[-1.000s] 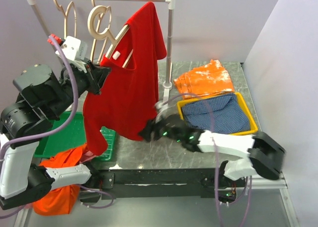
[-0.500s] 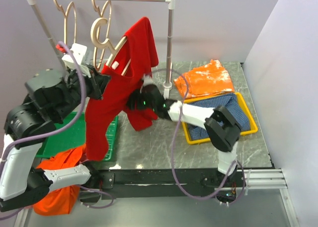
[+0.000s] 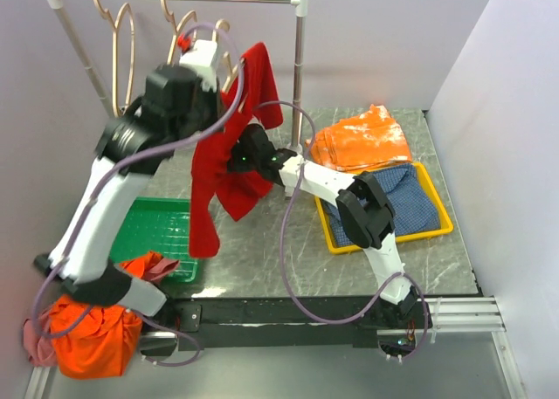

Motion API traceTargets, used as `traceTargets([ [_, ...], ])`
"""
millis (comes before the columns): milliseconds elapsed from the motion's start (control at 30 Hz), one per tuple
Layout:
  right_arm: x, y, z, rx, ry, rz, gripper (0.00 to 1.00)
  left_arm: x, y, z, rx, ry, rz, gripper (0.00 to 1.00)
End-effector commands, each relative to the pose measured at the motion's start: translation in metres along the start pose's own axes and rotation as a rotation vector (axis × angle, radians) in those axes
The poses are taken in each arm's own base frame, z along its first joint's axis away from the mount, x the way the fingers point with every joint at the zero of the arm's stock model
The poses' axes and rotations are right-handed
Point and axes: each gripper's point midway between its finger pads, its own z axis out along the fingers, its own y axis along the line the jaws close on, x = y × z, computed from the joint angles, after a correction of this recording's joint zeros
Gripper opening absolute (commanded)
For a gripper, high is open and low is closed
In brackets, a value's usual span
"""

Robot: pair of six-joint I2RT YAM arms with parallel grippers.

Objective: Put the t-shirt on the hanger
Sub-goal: Place the T-shirt at the clothesline.

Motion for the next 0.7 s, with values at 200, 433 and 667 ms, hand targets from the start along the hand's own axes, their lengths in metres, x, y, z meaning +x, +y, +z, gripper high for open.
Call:
traceTargets([
  [200,-0.032,0.027,-0.026,-0.073,-0.061,0.018,0.67,-0.102,0.013,0.052,0.025,-0.241,-0.018,0.01],
  [433,-0.026,0.045,-0.039,-0.099,-0.061,0.003,0.67,-0.12,0.024,0.079,0.001,-0.298,0.007,0.01],
  [667,-0.019,0.057,-0.044,-0.117,-0.056,-0.014,0.67,-0.115,0.026,0.104,0.02,-0.287,-0.004,0.01],
])
